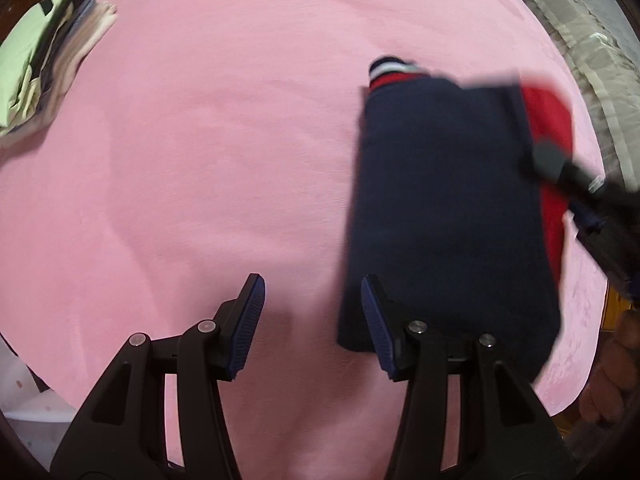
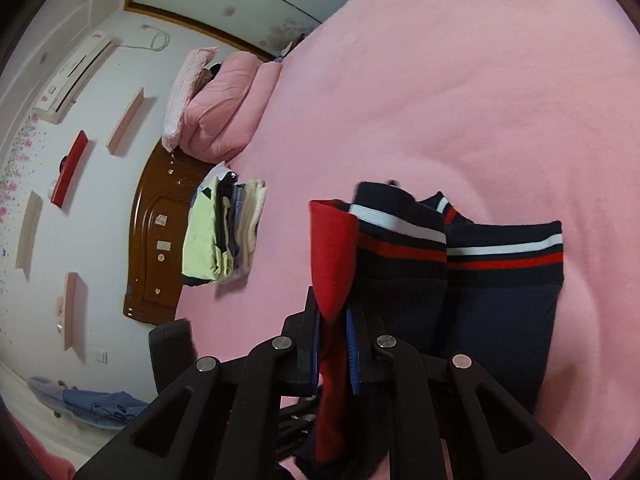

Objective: Fold large clothes
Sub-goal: 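Grasp the folded bundle with the right tool and lift it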

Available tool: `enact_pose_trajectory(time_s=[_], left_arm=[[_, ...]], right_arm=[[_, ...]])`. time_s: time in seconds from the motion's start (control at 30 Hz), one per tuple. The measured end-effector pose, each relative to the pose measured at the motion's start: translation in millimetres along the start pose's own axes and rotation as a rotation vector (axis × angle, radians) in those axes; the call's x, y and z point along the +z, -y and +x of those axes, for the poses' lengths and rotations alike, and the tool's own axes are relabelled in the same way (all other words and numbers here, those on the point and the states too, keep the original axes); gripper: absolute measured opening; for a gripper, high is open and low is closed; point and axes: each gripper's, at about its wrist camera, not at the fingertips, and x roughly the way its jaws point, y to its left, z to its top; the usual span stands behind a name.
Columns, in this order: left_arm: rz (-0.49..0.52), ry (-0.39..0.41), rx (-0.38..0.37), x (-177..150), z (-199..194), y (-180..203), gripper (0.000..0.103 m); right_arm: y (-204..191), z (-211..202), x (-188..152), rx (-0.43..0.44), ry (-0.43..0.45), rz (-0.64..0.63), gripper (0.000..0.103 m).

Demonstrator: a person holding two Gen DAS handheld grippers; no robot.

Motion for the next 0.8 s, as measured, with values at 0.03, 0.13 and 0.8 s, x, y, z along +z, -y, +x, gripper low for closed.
enact_pose_trajectory(time_s=[0.03,0.13,0.8], left_arm=[[0.001,0.001,-0.002,1,0,-1,0.047],[0.02,0.016,-0.006,7,0,3,0.047],[0.291,-0.01,-0.215,68,27,87,0.024]], right_arm=[[12,-1,-1,-0.055,0.006,0.032,0.011],[66,-4,-7,-0.203,-0.022,0.144,0.011],[21,-18,-3,-0.201,-0.033,-0.146,0.025]])
